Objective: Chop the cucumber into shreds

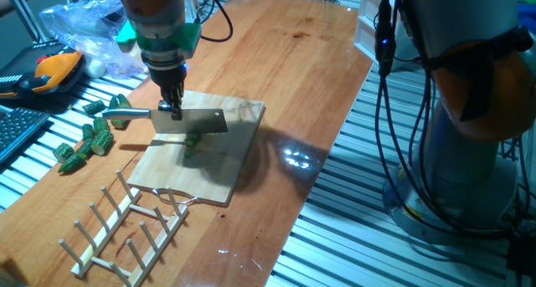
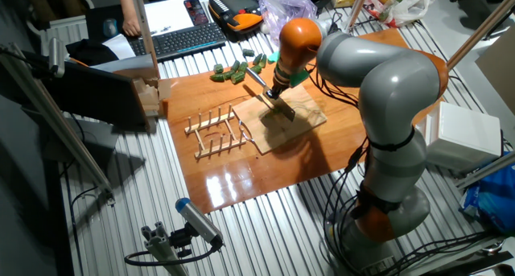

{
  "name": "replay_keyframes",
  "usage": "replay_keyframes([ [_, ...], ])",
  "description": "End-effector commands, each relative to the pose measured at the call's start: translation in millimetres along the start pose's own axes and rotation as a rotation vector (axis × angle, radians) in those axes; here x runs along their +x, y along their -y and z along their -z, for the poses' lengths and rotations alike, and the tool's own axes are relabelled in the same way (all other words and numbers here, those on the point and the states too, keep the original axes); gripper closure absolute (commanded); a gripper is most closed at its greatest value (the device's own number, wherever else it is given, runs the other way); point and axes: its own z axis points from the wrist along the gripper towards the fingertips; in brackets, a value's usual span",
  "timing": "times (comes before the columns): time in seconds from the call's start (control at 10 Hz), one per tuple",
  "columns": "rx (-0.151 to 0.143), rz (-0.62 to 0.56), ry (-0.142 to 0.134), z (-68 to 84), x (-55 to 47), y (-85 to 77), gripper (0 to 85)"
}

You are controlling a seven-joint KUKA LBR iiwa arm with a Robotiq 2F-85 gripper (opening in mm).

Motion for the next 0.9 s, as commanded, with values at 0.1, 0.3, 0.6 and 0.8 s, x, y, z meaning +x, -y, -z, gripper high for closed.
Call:
replay_keyframes([
  [0.1, 0.004, 0.000, 0.007, -2.0, 0.9, 1.7, 85.0],
  [0.3, 0.004, -0.003, 0.001, 6.3, -0.2, 0.5, 85.0],
  [0.6, 0.015, -0.005, -0.003, 9.7, 0.1, 1.7, 85.0],
  [0.8, 0.021, -0.002, -0.001, 8.4, 2.0, 3.3, 85.0],
])
